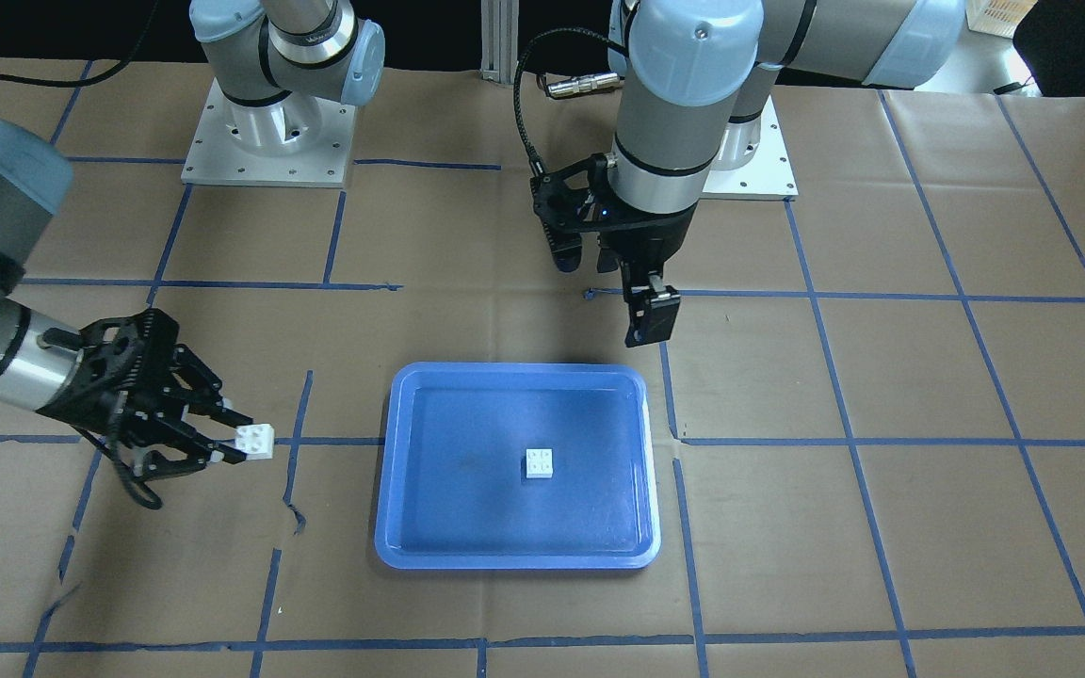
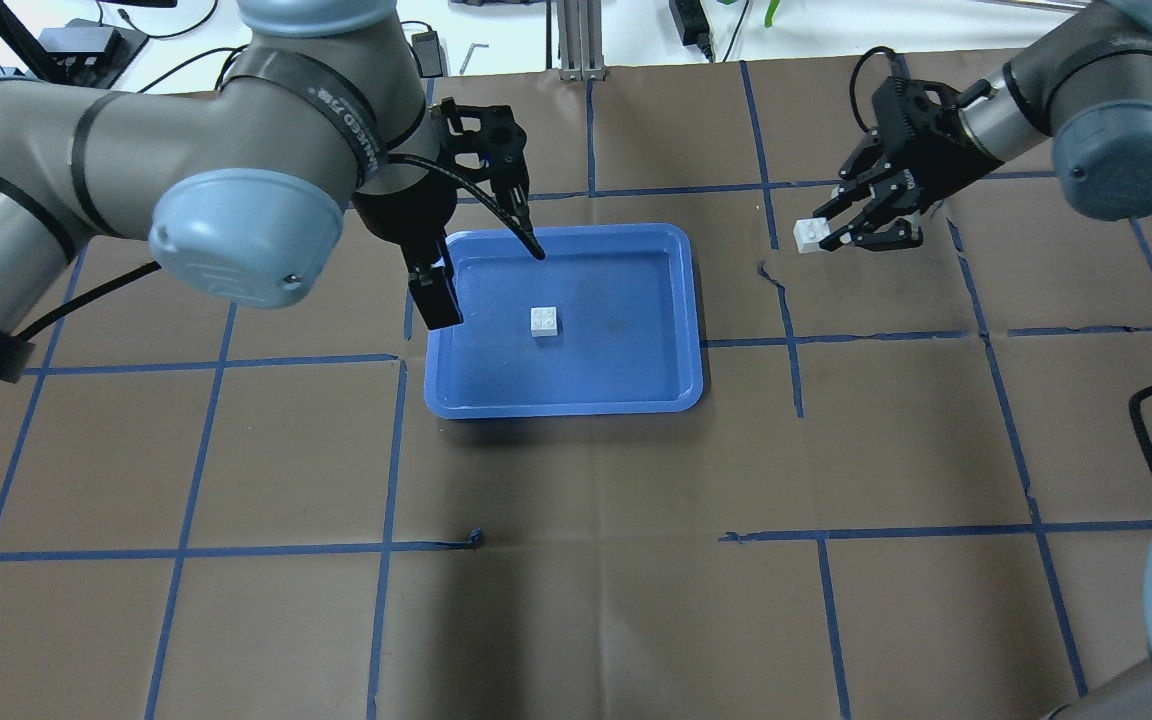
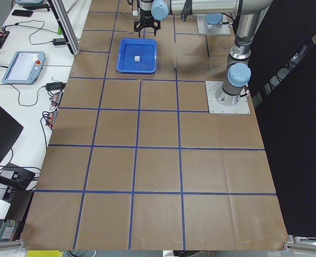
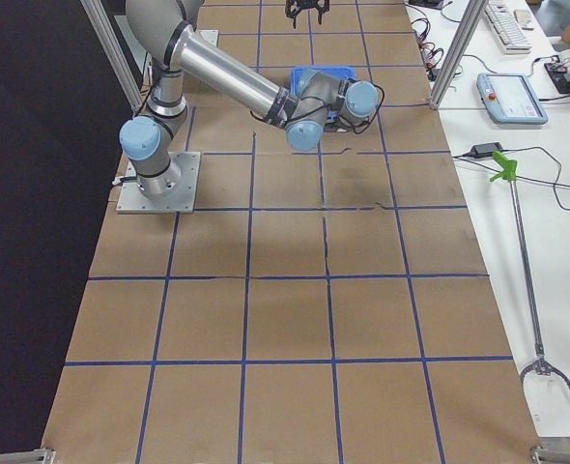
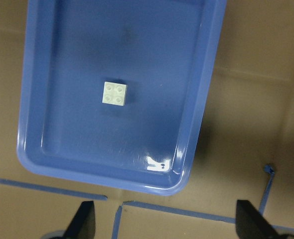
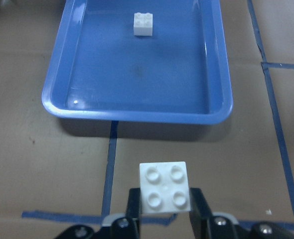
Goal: Assemble white blocks and place on blue tray
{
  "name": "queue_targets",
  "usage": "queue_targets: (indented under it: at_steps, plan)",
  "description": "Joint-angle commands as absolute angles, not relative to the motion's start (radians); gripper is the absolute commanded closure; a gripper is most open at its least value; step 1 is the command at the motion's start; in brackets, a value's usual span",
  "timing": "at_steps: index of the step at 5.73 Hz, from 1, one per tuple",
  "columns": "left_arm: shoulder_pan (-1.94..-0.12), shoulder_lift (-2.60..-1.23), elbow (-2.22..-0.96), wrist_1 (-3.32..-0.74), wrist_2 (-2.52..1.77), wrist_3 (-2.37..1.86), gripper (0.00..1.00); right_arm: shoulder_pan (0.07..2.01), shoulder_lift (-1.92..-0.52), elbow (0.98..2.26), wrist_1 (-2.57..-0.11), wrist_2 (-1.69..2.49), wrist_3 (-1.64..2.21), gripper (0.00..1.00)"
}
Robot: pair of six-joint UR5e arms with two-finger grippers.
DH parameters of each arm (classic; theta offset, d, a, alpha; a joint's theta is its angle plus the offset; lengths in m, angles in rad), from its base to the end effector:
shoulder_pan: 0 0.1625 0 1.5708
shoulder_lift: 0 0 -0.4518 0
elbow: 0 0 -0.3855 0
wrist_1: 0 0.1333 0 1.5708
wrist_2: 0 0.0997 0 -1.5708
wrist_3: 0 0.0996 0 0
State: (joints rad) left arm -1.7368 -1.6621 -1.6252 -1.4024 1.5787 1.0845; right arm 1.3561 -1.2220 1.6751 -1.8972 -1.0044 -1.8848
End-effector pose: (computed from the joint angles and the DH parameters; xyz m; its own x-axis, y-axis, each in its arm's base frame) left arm -0.2174 -0.4954 0.4591 -0.3149 0.9488 -0.0237 0.9491 0.3149 -0.0036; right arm 0.0569 -0.6155 0.3224 0.0492 -0.9978 0.0442 -0.8357 -0.0654 -0.5453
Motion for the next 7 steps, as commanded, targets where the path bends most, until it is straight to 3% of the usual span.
queue_targets:
  at_steps: [1,3,4,5,7]
  plan:
    - [-1.582,-1.560,-1.623,-1.559,1.577,0.990,0.01,1.532,-1.198,1.680,-2.102,-0.976,-1.622,0.81]
    - [-1.562,-1.503,-1.621,-1.631,1.574,0.749,0.01,1.641,-1.096,1.722,-2.384,-0.976,-1.479,0.81]
    - [-1.568,-1.500,-1.617,-1.603,1.572,0.390,0.01,1.670,-1.041,1.727,-2.484,-0.976,-1.415,0.81]
    - [-1.571,-1.505,-1.620,-1.504,1.572,0.145,0.01,1.690,-0.996,1.729,-2.543,-0.977,-1.401,0.81]
    - [-1.572,-1.503,-1.618,-1.496,1.574,0.040,0.01,1.695,-0.983,1.767,-2.546,-0.977,-1.401,0.81]
